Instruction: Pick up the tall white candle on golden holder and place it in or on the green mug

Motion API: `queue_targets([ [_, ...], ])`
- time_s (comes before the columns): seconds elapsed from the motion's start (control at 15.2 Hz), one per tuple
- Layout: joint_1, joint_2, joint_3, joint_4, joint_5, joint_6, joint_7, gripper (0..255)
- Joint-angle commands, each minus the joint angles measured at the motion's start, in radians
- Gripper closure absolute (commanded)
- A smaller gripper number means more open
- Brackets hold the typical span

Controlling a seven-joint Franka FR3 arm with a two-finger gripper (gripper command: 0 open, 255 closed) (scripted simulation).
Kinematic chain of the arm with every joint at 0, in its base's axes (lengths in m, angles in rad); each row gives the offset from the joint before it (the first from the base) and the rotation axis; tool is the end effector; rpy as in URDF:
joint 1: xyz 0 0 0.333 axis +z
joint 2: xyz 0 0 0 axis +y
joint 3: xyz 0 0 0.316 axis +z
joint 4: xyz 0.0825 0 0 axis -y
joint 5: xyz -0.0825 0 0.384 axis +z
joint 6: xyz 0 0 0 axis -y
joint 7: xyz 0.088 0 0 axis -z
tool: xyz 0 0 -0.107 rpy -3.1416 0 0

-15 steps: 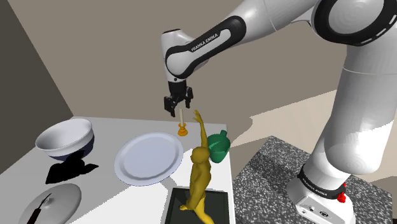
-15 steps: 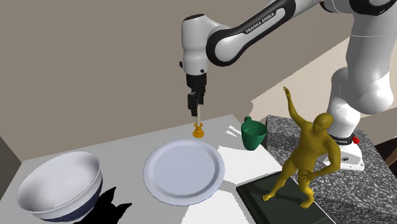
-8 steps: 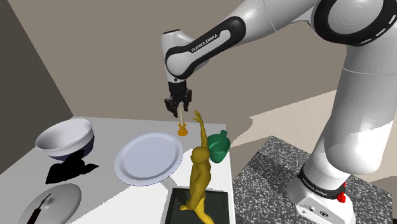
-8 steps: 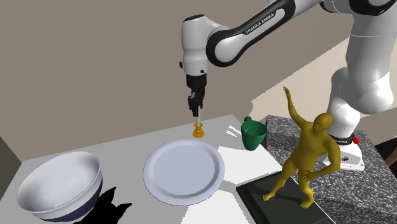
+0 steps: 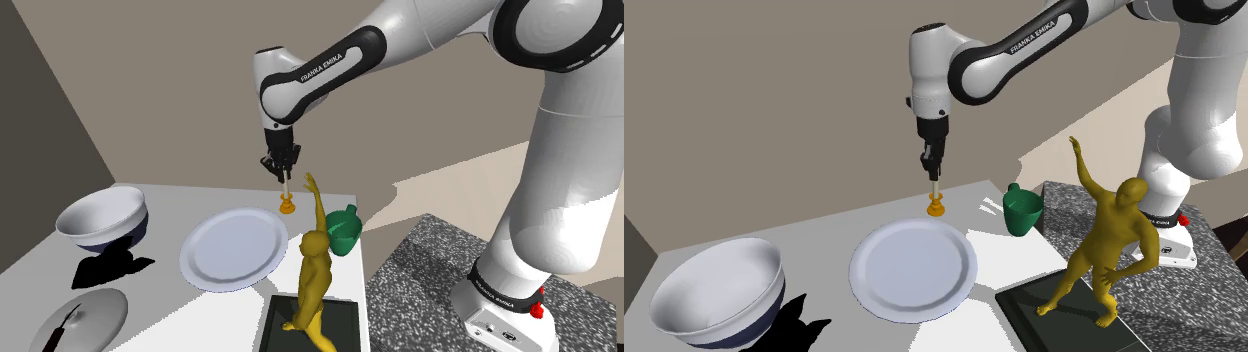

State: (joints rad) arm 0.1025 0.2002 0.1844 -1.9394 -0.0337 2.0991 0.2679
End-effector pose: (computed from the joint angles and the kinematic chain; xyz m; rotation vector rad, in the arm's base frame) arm 0.5723 0.1631 0.3804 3.1379 0.0527 -0.0589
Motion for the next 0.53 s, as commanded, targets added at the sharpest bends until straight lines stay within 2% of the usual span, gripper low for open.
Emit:
queue_targets([
  [0.0, 0.0, 0.0, 0.0, 0.0, 0.0, 0.0, 0.0, 255],
  [0.46, -0.002, -0.035, 0.002, 0.051, 0.008, -0.086, -0.005, 255],
])
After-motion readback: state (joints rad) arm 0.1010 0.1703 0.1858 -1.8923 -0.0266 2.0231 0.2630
